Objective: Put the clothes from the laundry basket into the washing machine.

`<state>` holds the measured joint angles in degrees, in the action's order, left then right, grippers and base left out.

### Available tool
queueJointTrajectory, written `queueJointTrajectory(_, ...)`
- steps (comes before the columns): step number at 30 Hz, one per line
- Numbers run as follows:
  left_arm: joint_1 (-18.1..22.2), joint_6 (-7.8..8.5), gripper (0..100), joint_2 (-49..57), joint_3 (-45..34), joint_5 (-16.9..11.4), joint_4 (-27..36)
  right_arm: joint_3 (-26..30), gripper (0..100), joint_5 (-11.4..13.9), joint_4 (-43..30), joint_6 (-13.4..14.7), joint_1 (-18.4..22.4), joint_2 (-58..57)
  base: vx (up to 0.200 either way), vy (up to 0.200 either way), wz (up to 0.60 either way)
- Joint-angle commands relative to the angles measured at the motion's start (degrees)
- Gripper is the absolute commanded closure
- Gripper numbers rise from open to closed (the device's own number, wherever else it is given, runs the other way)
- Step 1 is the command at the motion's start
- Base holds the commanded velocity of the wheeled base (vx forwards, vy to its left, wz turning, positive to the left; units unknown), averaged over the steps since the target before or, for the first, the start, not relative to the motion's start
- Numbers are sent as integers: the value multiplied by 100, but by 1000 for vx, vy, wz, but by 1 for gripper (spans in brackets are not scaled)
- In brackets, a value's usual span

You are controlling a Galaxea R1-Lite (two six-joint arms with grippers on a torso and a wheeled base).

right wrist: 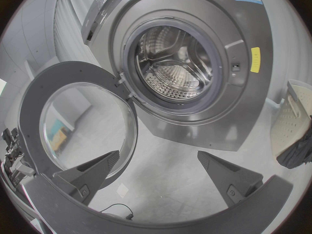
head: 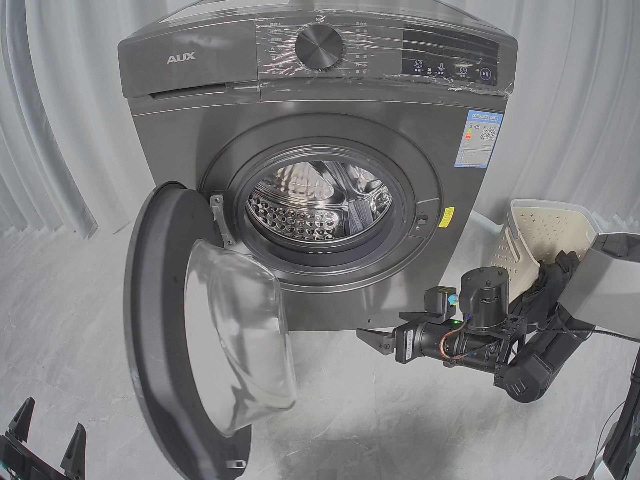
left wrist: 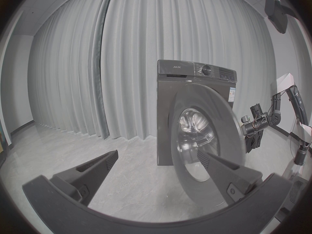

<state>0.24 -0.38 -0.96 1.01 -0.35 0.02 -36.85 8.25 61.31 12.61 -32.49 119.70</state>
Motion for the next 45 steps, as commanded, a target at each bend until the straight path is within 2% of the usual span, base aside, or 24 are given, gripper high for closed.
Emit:
queueJointTrajectory(1,2,-6,0,96,-92,0,6,-138,0,-17,4,67,-3,45,0,0,0)
queueJointTrajectory(10,2,-6,0,96,-92,-9,6,-112,0,-43,13,102,-30,45,0,0,0)
queueJointTrajectory(18,2,3,0,96,-92,0,-2,-15,0,-43,101,93,14,1,-200,0,0)
queueJointTrajectory(30,2,3,0,96,-92,0,-2,504,0,-149,655,40,50,-245,-17,0,0)
queueJointTrajectory(34,2,3,0,96,-92,0,-2,890,0,-157,646,5,129,-1080,0,0,0)
queueJointTrajectory(38,2,3,0,96,-92,0,-2,1365,0,-245,619,-311,304,-1959,0,0,0)
queueJointTrajectory(39,2,3,0,96,-92,0,-2,1365,0,-245,619,-311,304,-1959,0,0,0)
queueJointTrajectory(40,2,3,0,96,-92,0,-2,1743,0,-272,584,-469,410,-2618,0,0,0)
queueJointTrajectory(42,2,3,0,96,-92,0,-2,1910,0,-280,549,-496,471,-2900,0,0,0)
queueJointTrajectory(44,2,3,0,96,-92,0,-2,2428,0,-289,505,-584,586,-3655,0,0,0)
queueJointTrajectory(45,2,3,0,96,-92,0,6,2464,0,-289,505,-593,586,-3691,0,0,0)
